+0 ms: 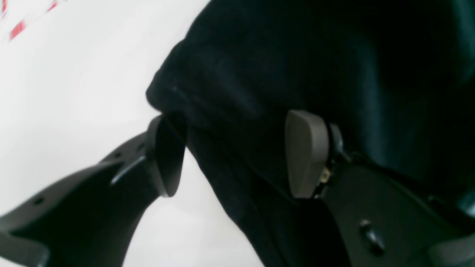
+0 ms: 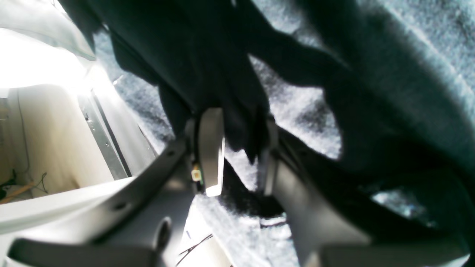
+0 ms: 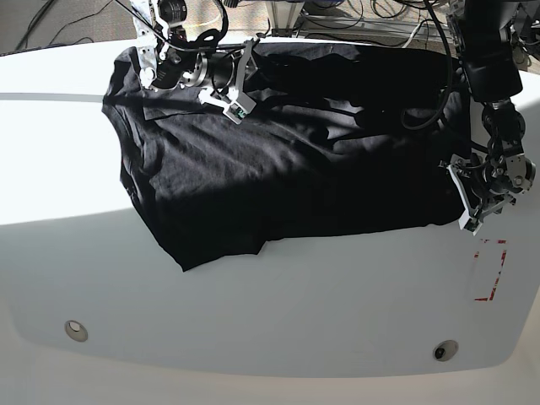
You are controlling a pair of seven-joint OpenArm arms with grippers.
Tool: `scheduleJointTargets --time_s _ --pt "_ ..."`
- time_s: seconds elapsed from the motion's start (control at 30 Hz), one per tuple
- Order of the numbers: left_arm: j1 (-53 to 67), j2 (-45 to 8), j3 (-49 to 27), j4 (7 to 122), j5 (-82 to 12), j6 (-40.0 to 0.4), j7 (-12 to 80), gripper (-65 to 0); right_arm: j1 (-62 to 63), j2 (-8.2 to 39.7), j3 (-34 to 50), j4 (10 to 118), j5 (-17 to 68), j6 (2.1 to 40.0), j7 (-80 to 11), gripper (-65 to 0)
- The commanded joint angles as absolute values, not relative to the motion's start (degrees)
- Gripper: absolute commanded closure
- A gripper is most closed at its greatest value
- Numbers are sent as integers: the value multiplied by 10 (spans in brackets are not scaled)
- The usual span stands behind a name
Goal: Layout the t-shirt on the table in an organized manner, then fold the t-shirt properly
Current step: 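Grasp the black t-shirt's collar edge with the right gripper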
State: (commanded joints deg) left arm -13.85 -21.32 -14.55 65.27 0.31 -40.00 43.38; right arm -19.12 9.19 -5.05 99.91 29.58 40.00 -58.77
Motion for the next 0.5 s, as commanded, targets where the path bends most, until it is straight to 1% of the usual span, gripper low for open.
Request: scheduleJointTargets --time_s 0.23,0.33,0.5 --pt "-159 -214 -111 566 4 -400 364 -379 -191 92 -51 989 296 400 -588 -146" --pt "-180 -216 -95 530 4 -400 360 -379 -190 95 -51 989 295 400 -588 -146" --pt "-193 -218 -94 516 3 -400 357 -379 -191 112 -51 988 295 400 -588 -146"
